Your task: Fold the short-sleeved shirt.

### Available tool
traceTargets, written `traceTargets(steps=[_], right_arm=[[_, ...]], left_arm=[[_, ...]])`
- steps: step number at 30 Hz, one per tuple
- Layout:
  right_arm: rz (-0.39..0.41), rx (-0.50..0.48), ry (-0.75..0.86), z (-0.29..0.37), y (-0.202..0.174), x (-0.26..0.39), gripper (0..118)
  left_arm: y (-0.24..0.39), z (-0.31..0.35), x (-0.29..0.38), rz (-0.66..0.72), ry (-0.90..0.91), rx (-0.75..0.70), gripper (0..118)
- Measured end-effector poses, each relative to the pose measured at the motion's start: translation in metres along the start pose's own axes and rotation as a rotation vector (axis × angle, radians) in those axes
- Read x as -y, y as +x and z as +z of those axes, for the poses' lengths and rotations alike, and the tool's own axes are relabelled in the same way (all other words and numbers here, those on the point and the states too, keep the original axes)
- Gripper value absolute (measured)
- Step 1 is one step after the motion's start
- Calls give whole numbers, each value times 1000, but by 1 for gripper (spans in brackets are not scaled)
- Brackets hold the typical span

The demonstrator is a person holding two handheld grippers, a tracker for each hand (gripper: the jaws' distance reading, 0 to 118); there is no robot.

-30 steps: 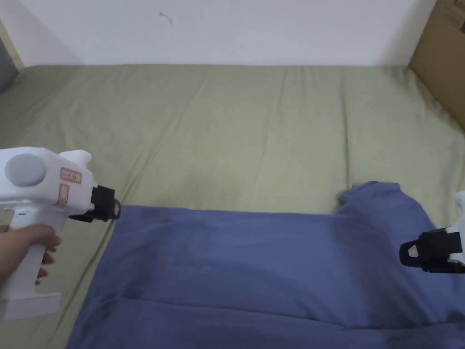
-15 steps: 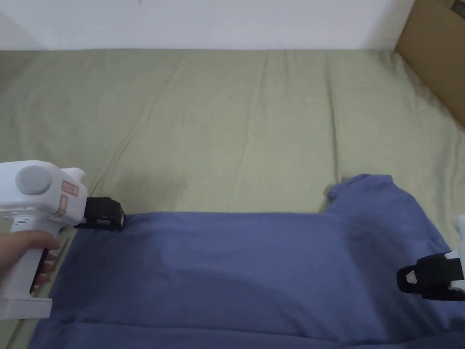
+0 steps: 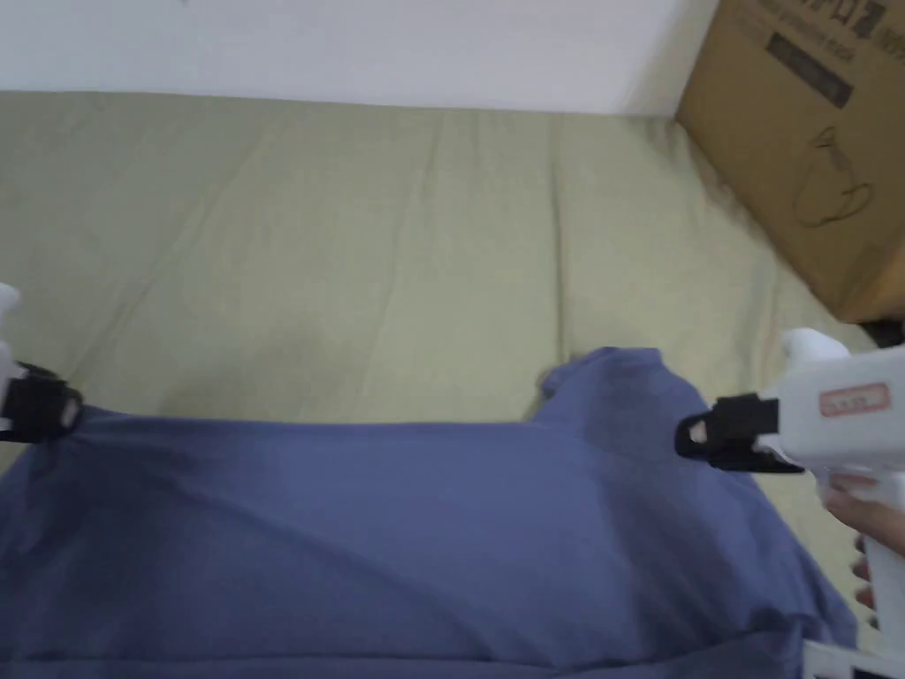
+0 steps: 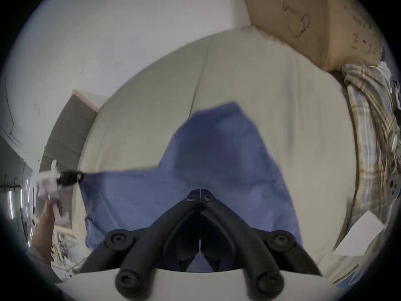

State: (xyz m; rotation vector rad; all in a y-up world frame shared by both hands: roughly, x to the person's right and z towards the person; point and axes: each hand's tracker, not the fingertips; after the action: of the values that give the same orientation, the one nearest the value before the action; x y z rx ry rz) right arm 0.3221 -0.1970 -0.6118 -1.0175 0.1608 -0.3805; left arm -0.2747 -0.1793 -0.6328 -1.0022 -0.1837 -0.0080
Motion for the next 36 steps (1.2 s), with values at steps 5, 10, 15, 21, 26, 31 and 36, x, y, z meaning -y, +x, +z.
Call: traceTargets(steps=[5, 10, 15, 21, 26, 31, 36], right_arm=[[-29, 199, -21, -29, 19, -53, 73], [0, 235, -126, -73, 26, -74, 94], [81, 251, -161, -105, 17, -76, 56], [122, 204, -77, -58, 7, -68, 0], [73, 113, -14, 24, 5, -41, 0], [41, 57, 29, 107, 17, 12, 0], [11, 30, -5, 162, 31, 88, 0]], left_arm=[[2, 16, 6, 28, 18, 28, 0], [-7, 17, 12, 57, 22, 40, 0], [-16, 7, 16, 84, 6, 43, 0], [-16, 7, 23, 81, -11, 35, 0], [-19, 36, 35, 112, 17, 57, 0], [-14, 86, 71, 126, 40, 89, 0], [-8, 130, 128, 118, 15, 121, 0]])
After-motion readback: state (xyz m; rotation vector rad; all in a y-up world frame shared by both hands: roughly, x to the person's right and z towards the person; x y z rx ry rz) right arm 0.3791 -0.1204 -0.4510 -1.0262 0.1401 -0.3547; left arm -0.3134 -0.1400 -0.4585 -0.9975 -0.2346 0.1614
